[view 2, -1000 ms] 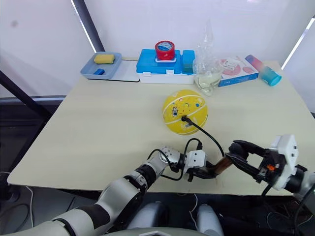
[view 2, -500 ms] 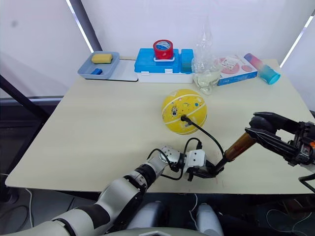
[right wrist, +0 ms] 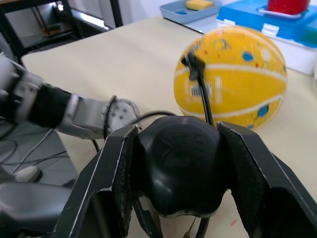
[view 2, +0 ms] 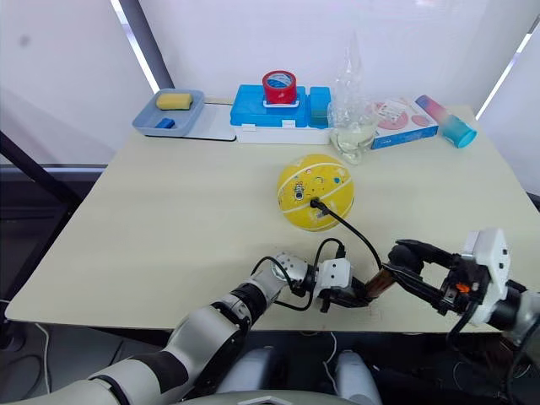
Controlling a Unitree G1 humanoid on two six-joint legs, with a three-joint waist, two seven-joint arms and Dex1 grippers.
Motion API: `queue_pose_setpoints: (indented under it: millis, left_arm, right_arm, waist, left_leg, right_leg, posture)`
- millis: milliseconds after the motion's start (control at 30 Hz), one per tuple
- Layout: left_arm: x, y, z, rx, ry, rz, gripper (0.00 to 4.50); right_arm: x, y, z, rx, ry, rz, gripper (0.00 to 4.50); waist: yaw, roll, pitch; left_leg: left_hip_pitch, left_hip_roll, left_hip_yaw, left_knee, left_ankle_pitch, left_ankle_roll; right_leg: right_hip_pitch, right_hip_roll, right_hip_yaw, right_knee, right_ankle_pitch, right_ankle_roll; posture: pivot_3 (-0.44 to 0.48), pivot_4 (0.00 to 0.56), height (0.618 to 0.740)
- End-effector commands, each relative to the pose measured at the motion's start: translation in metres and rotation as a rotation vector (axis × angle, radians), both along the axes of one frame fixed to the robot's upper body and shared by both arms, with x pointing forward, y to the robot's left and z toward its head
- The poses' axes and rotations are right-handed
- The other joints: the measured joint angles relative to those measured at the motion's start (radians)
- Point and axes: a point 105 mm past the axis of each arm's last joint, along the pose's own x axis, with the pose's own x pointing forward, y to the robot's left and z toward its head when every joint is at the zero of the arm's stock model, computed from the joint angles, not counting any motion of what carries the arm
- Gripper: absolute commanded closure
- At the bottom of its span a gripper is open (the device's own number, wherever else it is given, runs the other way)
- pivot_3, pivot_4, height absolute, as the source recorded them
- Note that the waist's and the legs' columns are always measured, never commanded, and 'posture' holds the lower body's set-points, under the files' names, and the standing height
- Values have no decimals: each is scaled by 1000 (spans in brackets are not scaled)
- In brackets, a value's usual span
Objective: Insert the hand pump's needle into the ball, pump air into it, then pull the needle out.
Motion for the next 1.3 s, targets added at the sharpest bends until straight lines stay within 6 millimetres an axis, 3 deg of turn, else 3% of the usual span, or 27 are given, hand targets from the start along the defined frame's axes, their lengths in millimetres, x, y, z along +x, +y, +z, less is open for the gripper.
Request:
queue_pose_setpoints:
  millis: [33, 100, 567, 733, 867, 1033, 1300]
  left_arm:
    - [-13, 4, -16, 63, 44, -41, 3393]
    - [-13, 4, -16, 64, 45, -42, 3393]
    - [-12, 4, -14, 67, 40, -51, 3393]
    - [-13, 4, -15, 68, 41, -54, 3393]
    - [-13, 4, -15, 68, 41, -54, 3393]
    - [-12, 4, -14, 69, 40, -52, 3393]
    - [-13, 5, -15, 68, 41, -51, 3393]
  right_arm:
    - [4, -11, -15, -46, 15, -57, 2485]
    - [6, -10, -4, -9, -31, -61, 2485]
    - [-1, -25, 126, 113, -360, -83, 2485]
    - [-6, -22, 150, 95, -386, -73, 2485]
    - [-6, -14, 133, 67, -289, -39, 2485]
    - [-2, -11, 85, -17, -91, -28, 2485]
    - [4, -1, 11, -30, 46, -18, 2485]
  waist:
    - [0, 1, 0]
    - [0, 1, 0]
    - [-2, 11, 3]
    - [-1, 12, 4]
    - [-1, 11, 5]
    - [-3, 5, 4]
    - [-4, -5, 3]
  left_leg:
    - [0, 0, 0, 0, 0, 0]
    - [0, 0, 0, 0, 0, 0]
    - [-1, 0, -14, 0, 2, -3]
    - [-2, 0, -13, 0, 2, -3]
    - [-5, 0, -5, 0, 2, -2]
    - [-3, 0, 2, 0, 2, -1]
    - [-2, -1, 18, 2, 3, 3]
  right_leg:
    - [0, 0, 0, 0, 0, 0]
    - [0, 0, 1, 0, 0, 0]
    - [5, -1, -13, -1, 0, -1]
    - [5, -1, -12, -2, 0, -1]
    - [0, -1, -4, -1, 1, 0]
    - [-1, 0, 6, -1, 3, 4]
    - [-2, 4, 31, -2, 8, 13]
  posture:
    - [0, 150, 737]
    - [0, 150, 737]
    - [0, 150, 737]
    - [0, 150, 737]
    - [0, 150, 737]
    - [0, 150, 737]
    - [0, 150, 737]
